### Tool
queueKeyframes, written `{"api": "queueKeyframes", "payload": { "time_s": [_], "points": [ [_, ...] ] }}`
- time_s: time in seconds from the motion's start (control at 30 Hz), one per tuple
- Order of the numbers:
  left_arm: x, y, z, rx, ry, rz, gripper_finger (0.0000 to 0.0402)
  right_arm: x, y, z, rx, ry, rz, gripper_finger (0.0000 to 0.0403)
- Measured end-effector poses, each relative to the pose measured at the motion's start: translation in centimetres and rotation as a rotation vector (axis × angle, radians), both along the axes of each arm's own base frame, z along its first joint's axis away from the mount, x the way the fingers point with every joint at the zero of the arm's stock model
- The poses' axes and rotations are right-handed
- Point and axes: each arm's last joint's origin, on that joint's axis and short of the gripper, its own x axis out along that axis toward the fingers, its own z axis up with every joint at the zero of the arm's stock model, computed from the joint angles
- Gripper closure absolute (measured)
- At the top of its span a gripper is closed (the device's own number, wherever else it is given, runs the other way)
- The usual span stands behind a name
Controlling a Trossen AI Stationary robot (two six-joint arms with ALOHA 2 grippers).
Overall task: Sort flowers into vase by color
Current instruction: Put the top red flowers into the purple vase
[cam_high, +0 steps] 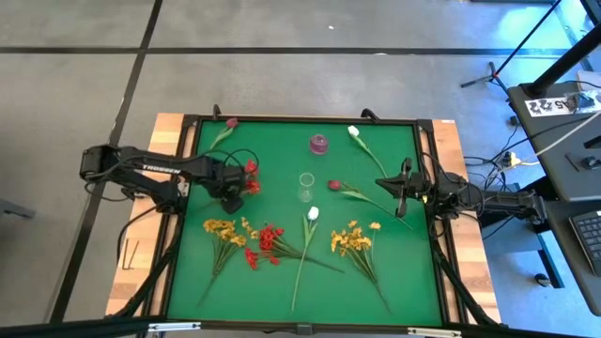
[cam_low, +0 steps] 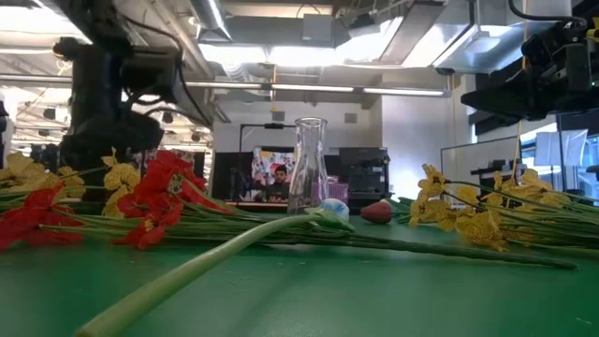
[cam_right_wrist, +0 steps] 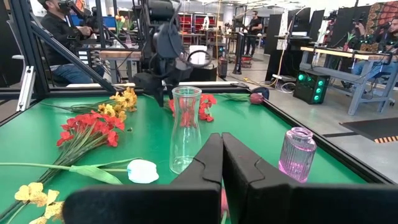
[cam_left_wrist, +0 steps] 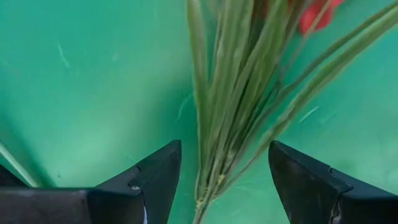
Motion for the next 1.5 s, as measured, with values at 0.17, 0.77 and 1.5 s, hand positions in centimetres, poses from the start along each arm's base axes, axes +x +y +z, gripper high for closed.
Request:
{"api": "queueKeyframes", "payload": {
  "time_s": [0.17,0.77,1.5],
  "points": [
    [0.0,0.0,-0.2,-0.008,-0.014,0.029,0.0174,0.0,0.0,0.0,0.0,0.0,0.0,0.0402],
    [1.1,1.3,-1.5,0.091,-0.01,0.13,0.0373,0.0,0.0,0.0,0.0,0.0,0.0,0.0402],
    [8.2,4.3,16.9,0.652,-0.605,-0.055,0.0394,0.0,0.0,0.0,0.0,0.0,0.0,0.0402]
  ]
}}
